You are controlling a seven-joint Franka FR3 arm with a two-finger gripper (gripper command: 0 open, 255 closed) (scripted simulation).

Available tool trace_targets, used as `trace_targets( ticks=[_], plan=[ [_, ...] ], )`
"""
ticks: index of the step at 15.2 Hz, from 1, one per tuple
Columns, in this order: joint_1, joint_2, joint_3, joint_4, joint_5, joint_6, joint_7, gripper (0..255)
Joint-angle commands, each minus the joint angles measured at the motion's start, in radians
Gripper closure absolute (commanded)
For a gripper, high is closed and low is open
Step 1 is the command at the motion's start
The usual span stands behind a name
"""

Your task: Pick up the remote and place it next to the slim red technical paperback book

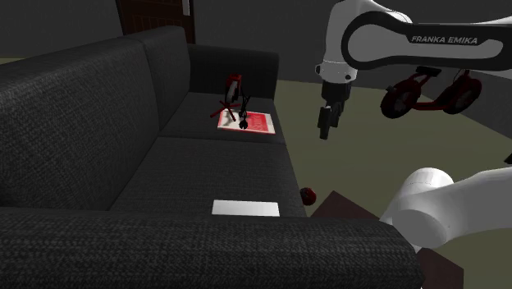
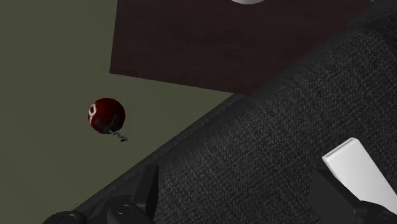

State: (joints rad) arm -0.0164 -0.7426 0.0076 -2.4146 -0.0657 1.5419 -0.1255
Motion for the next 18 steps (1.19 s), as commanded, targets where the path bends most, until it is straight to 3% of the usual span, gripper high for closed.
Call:
trace_targets(
  ticks=[1,10,18],
  plan=[
    [0.0,0.0,0.0,0.0,0.0,0.0,0.0,0],
    [0.111,0.122,0.09,-0.107,0.09,0.276,-0.001,0],
    [0.205,0.296,0.18,-0.135,0.152,0.524,-0.005,0]
  ],
)
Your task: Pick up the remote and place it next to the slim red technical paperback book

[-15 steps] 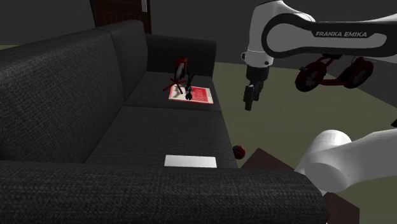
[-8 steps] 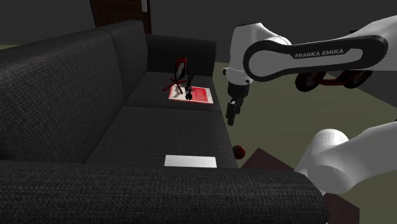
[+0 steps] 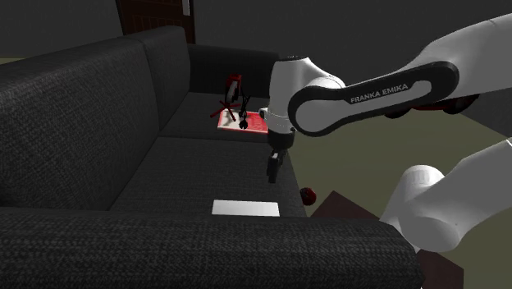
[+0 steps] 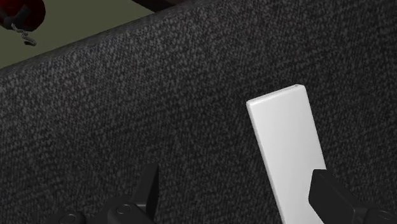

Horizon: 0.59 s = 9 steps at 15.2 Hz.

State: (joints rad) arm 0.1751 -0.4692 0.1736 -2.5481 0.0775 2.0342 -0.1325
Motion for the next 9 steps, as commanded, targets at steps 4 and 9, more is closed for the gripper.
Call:
trace_targets(
  ticks=[4,9],
  plan=[
    [0.054,0.127,0.062,0.009,0.025,0.151,0.002,0],
    [0.094,0.261,0.12,0.04,0.023,0.283,0.01,0]
  ],
)
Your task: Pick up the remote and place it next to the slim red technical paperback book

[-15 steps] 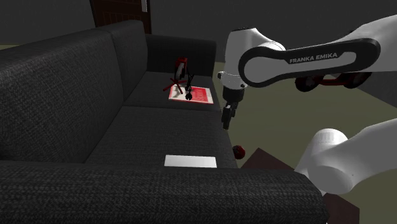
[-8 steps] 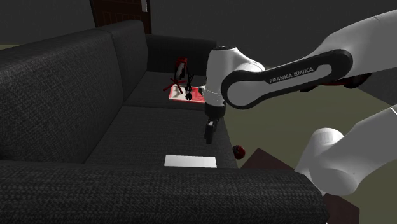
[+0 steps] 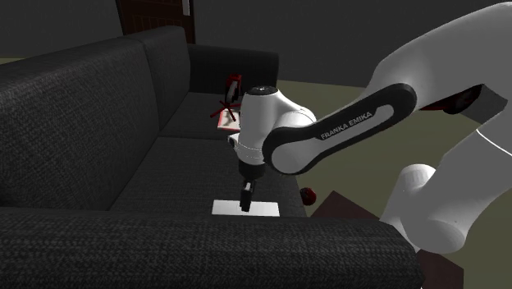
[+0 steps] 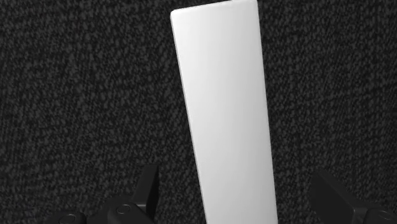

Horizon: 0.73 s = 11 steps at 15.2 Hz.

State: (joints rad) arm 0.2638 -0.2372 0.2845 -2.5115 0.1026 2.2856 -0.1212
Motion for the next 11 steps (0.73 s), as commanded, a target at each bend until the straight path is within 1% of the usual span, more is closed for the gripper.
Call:
trace_targets(
  ticks=[1,7,11],
  plan=[
    [0.005,0.039,0.011,-0.002,-0.005,0.047,0.001,0],
    [0.002,0.103,0.019,-0.031,-0.021,0.139,0.015,0],
    [0.001,0.11,0.019,-0.034,-0.024,0.148,0.016,0]
  ],
)
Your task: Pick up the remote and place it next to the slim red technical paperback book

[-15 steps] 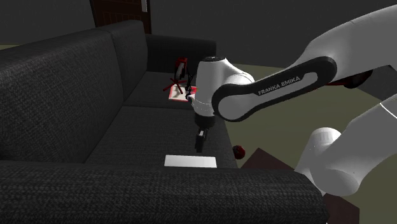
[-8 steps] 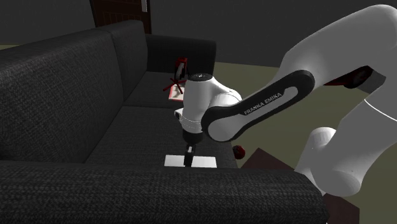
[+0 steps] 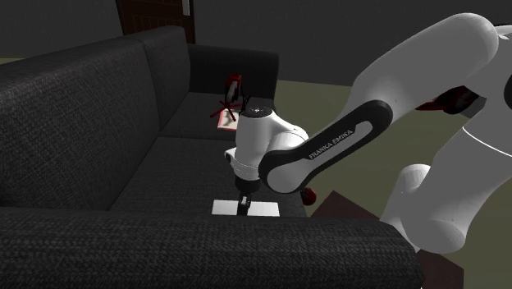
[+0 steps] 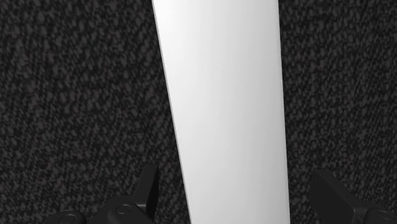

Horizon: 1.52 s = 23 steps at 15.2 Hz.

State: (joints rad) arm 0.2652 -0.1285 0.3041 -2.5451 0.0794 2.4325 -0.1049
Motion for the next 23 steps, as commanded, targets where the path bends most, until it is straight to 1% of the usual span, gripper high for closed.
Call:
trace_targets(
  ticks=[1,4,5,14,23],
  plan=[
    [0.0,0.001,0.0,0.0,0.0,0.001,0.0,0],
    [0.0,0.001,0.0,0.0,0.0,0.001,0.0,0],
    [0.0,0.001,0.0,0.0,0.0,0.001,0.0,255],
    [0.0,0.001,0.0,0.0,0.0,0.001,0.0,255],
    [0.005,-0.092,-0.011,0.047,0.023,-0.137,-0.018,255]
  ],
)
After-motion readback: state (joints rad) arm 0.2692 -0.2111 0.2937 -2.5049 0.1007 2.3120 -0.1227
